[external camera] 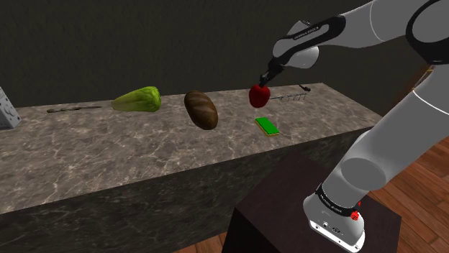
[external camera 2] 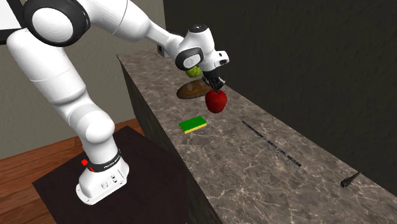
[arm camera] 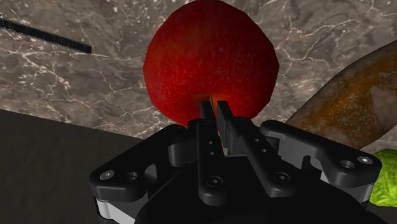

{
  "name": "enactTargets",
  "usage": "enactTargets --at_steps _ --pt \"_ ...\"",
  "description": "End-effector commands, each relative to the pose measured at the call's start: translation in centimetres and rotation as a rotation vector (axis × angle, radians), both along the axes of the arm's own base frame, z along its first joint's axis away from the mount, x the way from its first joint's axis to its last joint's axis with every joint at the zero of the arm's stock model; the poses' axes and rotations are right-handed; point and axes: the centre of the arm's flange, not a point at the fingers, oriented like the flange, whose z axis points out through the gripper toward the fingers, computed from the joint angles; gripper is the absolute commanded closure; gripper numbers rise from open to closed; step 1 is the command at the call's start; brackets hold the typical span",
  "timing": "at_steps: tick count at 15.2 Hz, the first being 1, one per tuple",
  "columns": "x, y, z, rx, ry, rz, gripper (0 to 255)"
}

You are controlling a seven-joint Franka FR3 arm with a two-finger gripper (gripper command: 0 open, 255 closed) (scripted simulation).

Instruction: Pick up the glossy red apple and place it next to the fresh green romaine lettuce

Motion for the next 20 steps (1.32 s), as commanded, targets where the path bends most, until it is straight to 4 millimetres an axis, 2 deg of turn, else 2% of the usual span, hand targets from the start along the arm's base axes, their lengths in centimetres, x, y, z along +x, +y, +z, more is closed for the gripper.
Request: enactTargets --at_steps 1,20 --pt "0.0 0.0 1.1 0.0 0.0 0.0 255" --pt "0.0 0.0 11.1 0.0 0.0 0.0 255"
